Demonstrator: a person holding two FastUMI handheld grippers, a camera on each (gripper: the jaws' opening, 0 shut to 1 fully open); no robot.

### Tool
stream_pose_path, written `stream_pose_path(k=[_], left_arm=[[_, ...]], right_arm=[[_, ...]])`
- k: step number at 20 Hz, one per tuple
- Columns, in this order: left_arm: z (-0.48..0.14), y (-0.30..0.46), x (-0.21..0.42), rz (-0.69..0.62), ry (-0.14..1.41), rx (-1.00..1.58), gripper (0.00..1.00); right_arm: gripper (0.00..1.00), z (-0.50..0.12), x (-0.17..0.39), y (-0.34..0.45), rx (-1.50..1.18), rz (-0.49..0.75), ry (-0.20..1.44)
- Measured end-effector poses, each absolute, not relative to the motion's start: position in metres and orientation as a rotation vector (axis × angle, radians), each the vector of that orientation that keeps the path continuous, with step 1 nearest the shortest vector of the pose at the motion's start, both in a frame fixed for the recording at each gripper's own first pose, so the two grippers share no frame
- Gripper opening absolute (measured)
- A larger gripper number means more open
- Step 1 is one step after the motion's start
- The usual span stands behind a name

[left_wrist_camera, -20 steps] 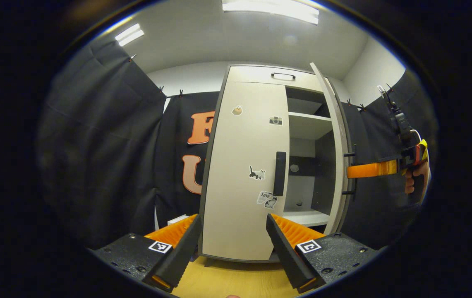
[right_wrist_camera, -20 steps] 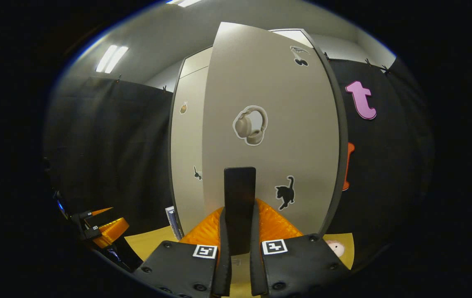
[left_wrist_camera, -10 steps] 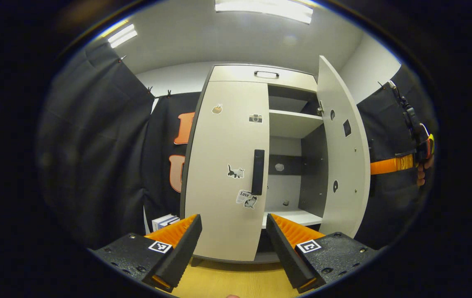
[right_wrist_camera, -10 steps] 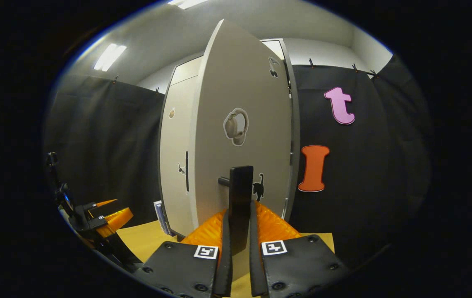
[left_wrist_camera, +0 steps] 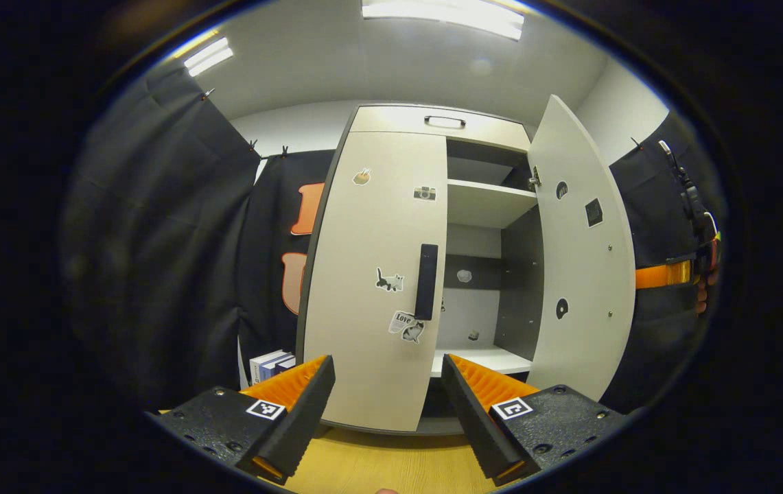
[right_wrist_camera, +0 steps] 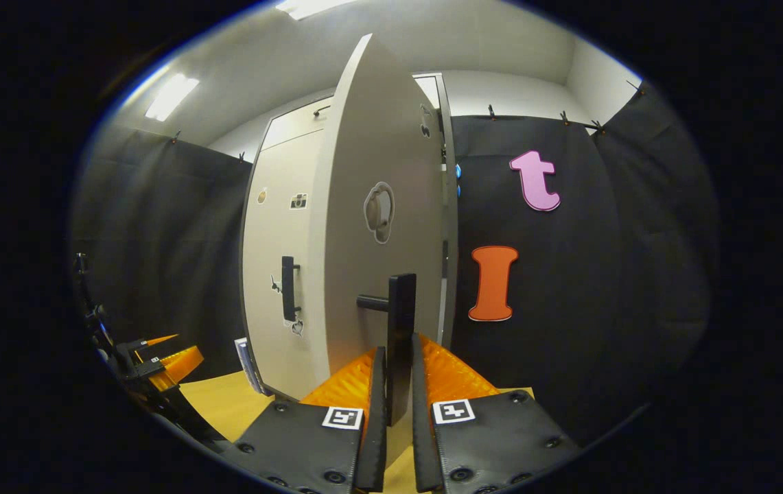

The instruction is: Open the right door of the double-door shoe cabinet with the right hand, and open the left door with the left hand.

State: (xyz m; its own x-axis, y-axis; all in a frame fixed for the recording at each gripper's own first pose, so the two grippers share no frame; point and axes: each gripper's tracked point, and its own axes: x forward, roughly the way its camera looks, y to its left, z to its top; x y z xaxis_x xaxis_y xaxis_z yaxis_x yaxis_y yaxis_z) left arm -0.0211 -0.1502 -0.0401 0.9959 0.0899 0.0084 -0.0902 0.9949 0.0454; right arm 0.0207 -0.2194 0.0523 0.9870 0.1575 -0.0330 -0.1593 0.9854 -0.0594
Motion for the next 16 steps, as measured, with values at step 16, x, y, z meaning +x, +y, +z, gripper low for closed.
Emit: stream_pose_path(k=[16], left_arm=[[-0.030, -0.173, 0.018, 0.035, 0.022, -0.014, 0.94]], right_arm=[[0.23, 0.049, 0.010, -0.247, -0.054, 0.085, 0.042]])
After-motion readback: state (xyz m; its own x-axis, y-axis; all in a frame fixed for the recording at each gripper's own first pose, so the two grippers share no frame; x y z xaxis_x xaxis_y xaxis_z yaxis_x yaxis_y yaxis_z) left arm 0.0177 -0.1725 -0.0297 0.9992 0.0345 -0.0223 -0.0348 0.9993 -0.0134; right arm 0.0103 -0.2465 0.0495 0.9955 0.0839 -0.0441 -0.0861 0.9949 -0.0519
